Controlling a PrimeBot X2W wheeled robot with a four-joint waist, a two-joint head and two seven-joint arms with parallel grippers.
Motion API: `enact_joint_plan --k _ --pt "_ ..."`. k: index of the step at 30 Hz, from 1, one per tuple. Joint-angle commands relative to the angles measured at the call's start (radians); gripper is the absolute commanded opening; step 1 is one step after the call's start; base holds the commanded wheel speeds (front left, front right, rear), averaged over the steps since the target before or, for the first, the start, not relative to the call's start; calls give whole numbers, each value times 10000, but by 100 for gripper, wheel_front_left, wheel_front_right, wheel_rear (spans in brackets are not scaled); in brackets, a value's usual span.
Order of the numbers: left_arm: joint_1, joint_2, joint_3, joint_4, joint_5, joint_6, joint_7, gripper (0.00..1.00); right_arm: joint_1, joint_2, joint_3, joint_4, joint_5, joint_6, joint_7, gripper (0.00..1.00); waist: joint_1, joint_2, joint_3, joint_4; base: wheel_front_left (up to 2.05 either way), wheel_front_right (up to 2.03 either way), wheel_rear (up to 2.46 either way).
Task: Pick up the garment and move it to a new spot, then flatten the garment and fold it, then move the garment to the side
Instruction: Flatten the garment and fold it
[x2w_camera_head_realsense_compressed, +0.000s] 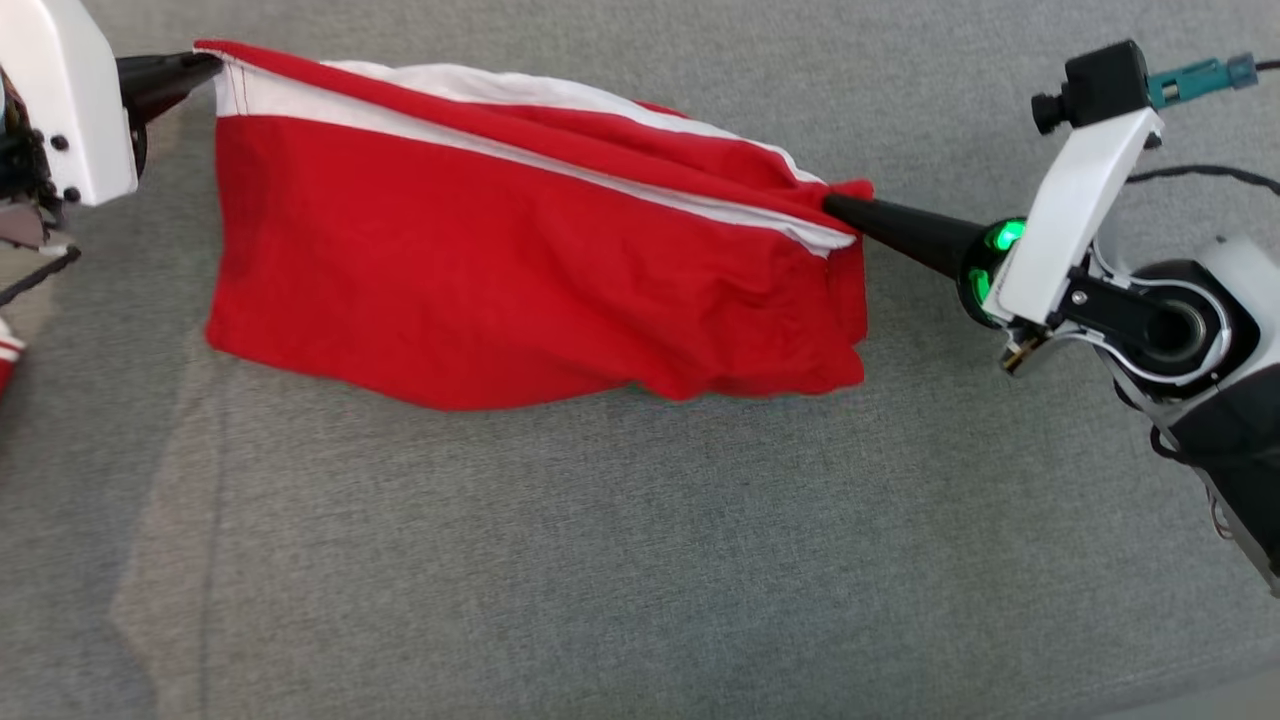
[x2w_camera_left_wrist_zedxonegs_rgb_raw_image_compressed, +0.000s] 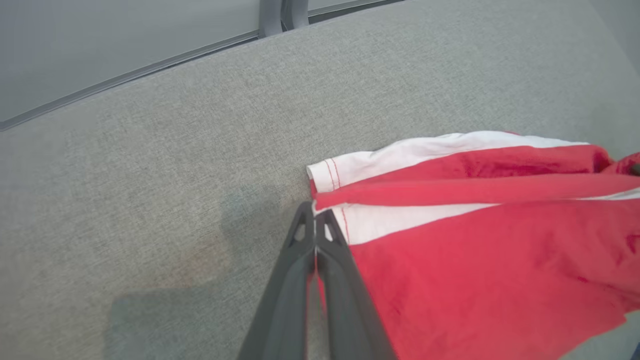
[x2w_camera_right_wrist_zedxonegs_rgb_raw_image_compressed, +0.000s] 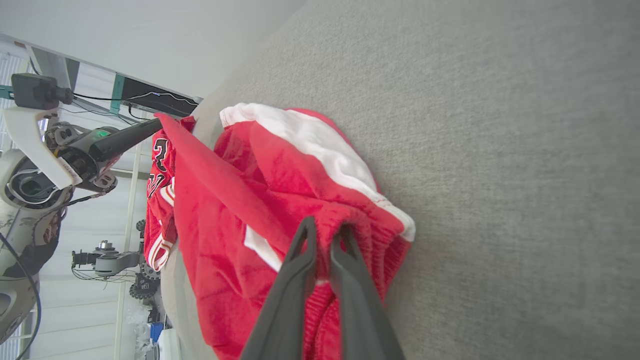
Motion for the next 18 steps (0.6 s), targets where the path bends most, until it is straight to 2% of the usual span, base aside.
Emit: enact_joint_plan --k 1,12,13,15,17,18 --pt "-253 -85 44 280 40 -71 14 0 -198 49 -18 144 -97 4 2 0 0 0 366 -269 0 0 0" --pt "-711 -745 -123 1525 58 -202 259 0 -741 540 21 551 -309 4 -49 0 0 0 765 -569 0 0 0" --pt "-713 -760 -154 1581 98 -216 280 0 -762 558 13 554 -328 4 -73 2 0 0 765 -577 0 0 0" --pt "-717 -816 -209 1692 125 -238 317 0 -794 584 -14 558 -346 5 -104 11 0 0 752 -584 0 0 0" --pt "-732 -856 -234 1801 98 -235 349 0 -796 620 -22 566 -345 5 -140 42 0 0 726 -570 0 0 0" --pt "-737 -865 -248 1830 88 -242 348 26 -791 635 -20 546 -359 4 -158 51 0 0 708 -559 0 0 0"
